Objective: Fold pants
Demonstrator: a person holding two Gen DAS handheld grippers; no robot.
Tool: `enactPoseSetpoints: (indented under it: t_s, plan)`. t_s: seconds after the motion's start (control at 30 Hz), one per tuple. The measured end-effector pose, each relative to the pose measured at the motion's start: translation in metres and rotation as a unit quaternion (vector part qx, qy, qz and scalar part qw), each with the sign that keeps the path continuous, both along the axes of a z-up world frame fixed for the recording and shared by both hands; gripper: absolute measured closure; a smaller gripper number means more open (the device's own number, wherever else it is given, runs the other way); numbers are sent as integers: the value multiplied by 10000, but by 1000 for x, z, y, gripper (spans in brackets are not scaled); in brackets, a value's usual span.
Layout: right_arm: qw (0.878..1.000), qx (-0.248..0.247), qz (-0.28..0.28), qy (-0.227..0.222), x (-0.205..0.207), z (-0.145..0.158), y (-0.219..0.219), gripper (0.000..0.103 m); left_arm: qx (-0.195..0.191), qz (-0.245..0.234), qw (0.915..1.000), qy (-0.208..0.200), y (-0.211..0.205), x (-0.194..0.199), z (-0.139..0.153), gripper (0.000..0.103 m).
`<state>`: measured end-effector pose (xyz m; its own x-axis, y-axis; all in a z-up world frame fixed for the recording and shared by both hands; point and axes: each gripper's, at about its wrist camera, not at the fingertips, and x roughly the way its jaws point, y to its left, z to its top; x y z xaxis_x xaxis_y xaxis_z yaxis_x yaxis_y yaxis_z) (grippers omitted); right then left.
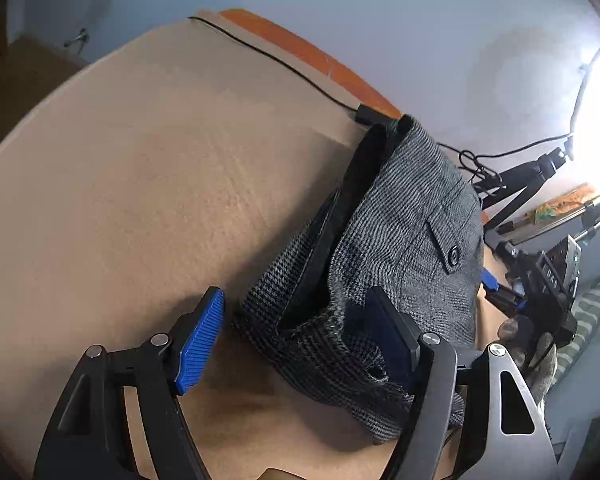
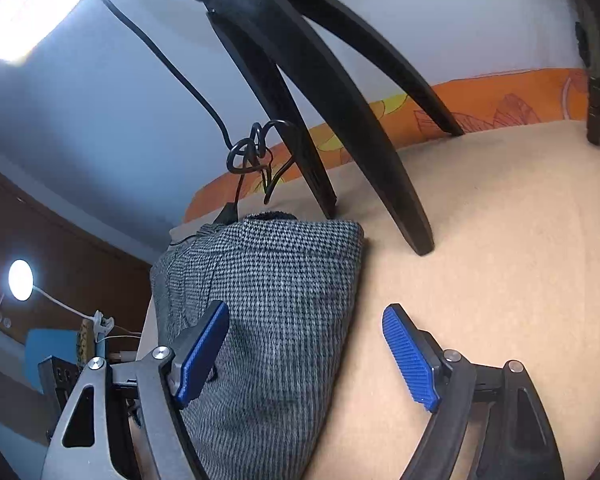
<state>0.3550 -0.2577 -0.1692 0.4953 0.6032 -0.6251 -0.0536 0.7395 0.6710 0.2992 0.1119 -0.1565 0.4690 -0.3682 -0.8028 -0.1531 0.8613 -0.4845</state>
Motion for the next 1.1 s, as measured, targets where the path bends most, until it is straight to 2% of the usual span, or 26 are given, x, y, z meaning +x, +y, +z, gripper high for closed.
enactPoseSetpoints:
  t_s: [0.23, 0.33, 0.4, 0.47, 0.5, 0.57, 0.67, 0.77, 0.87, 1.1]
  plan:
    - [9998, 162, -69, -65, 1, -6, 3, 23, 121, 192, 9994, -249, -3, -8, -2, 30]
    - [9993, 366, -13, -38, 2, -10, 13, 31, 143, 315, 9988, -333, -3, -8, -3, 32]
    - [9990, 445, -60, -44, 0, -12, 17, 32, 61, 387, 9982, -445, -4, -9, -4, 33]
    - [9989, 466, -84, -60, -2, -14, 21, 44, 16, 379, 9982, -470, -7, -6, -6, 50]
    - [9989, 461, -108, -35, -2, -15, 26, 47, 48, 408, 9980, -476, -12, -3, -7, 51]
    - [9990, 440, -106, -25, -2, -15, 29, 63, 53, 422, 9978, -513, -12, 0, -8, 62]
    - [9997, 201, -32, -107, -6, -6, 33, 75, -22, 442, 9969, -650, -9, -1, -3, 74]
    - [9995, -109, 26, -311, -12, 11, 39, 81, 60, 277, 9959, -854, -12, -2, 6, 80]
    - [9979, -391, 78, -517, -20, 28, 52, 83, 243, 112, 9946, -1000, -18, -5, 15, 84]
    - [9918, -907, 236, -874, -31, 58, 82, 86, 354, -40, 9908, -1303, -26, -13, 33, 86]
